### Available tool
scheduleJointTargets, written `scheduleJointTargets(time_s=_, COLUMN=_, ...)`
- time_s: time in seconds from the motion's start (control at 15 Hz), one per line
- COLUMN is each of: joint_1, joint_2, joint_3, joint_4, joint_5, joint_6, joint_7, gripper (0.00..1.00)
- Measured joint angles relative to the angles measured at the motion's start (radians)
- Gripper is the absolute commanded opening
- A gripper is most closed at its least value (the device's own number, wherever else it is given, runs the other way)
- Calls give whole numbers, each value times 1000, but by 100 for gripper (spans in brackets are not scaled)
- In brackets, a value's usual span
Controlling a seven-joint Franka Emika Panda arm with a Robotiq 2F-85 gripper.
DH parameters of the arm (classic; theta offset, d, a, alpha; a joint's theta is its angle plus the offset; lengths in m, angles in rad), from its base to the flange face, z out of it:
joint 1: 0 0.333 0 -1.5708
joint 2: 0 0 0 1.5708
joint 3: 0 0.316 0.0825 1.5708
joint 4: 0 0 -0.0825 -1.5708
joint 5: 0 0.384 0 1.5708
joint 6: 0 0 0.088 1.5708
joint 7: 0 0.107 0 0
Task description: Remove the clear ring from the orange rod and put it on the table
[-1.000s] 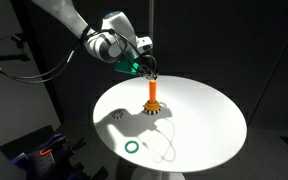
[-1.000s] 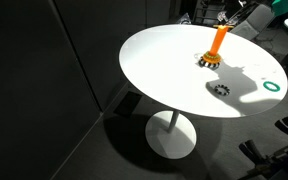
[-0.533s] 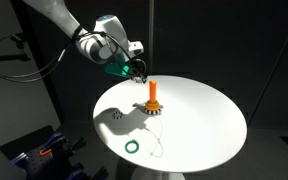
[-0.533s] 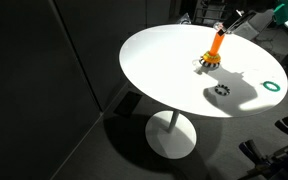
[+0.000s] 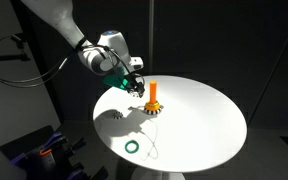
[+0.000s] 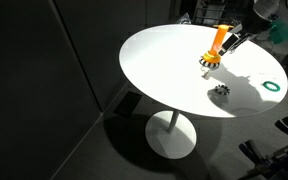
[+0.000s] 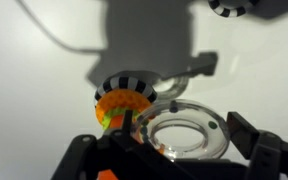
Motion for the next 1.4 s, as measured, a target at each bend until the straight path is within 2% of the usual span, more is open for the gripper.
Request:
scheduleJointTargets(time_s=0.27, joint_1=1, joint_2=63, joint_3=-18, joint_4=1, joint_5=-25, joint_6=-4, joint_7=1, gripper=67)
scheduleJointTargets(time_s=0.33, joint_1=3, joint_2=77, joint_3=-25, joint_4=2, joint_5=-37, joint_6=-4, joint_7=2, gripper=98)
scheduleJointTargets(time_s=0.6, joint_1=31, joint_2=124, joint_3=-82, joint_4=7, joint_5=-107, joint_6=-18, joint_7=29, gripper=100)
scheduleJointTargets(time_s=0.73, joint_1=57, joint_2=129, joint_3=-118, joint_4=17, joint_5=-137, joint_6=-76, joint_7=64, gripper=100)
scheduleJointTargets(time_s=1.0, joint_1=101, joint_2=129, joint_3=-161, joint_4=75, joint_5=-186, joint_6=-305, joint_7=158, gripper=100)
scheduleJointTargets(time_s=1.13, joint_1=110, joint_2=128, joint_3=-162, joint_4=115, joint_5=-191, joint_6=-434, joint_7=180, gripper=100)
scheduleJointTargets(time_s=1.4, joint_1=111, joint_2=122, joint_3=-150, joint_4=174, joint_5=-191, joint_6=-621, joint_7=181, gripper=100)
